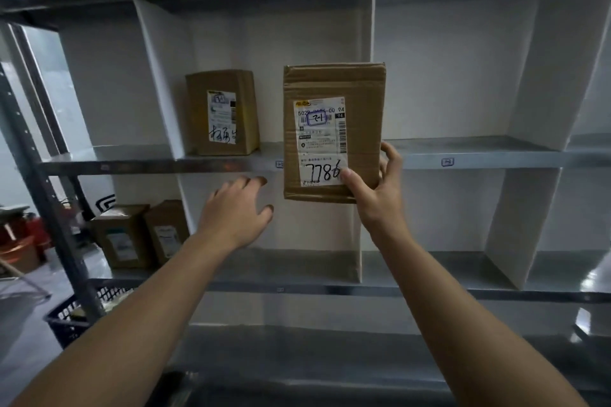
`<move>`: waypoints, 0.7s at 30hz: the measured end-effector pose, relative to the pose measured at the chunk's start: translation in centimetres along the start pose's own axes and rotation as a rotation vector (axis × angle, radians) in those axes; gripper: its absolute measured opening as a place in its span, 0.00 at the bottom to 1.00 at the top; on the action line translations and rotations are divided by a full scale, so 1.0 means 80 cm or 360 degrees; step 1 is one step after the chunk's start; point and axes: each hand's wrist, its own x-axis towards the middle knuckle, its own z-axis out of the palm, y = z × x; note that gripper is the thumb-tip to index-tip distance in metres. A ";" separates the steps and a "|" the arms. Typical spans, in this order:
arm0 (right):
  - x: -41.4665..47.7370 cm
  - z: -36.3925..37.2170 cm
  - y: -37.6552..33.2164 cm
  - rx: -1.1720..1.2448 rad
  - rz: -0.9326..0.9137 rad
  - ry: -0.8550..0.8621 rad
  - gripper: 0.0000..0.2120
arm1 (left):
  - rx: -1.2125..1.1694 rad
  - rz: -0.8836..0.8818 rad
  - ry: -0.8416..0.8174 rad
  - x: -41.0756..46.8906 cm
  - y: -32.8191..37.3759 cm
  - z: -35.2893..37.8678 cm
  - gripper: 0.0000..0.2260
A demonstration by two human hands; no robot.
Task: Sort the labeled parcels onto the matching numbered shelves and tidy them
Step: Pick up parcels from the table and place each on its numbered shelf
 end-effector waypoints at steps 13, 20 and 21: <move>0.184 0.062 0.063 -0.0166 -0.0163 -0.0010 0.33 | 0.0081 0.0020 0.0222 0.136 -0.060 0.016 0.25; 0.239 0.076 0.103 -0.0444 -0.0125 -0.0028 0.33 | 0.0010 0.0001 0.0233 0.180 -0.074 0.055 0.24; 0.243 0.077 0.110 -0.0501 -0.0100 -0.0030 0.34 | -0.0009 -0.0002 0.0230 0.185 -0.075 0.058 0.24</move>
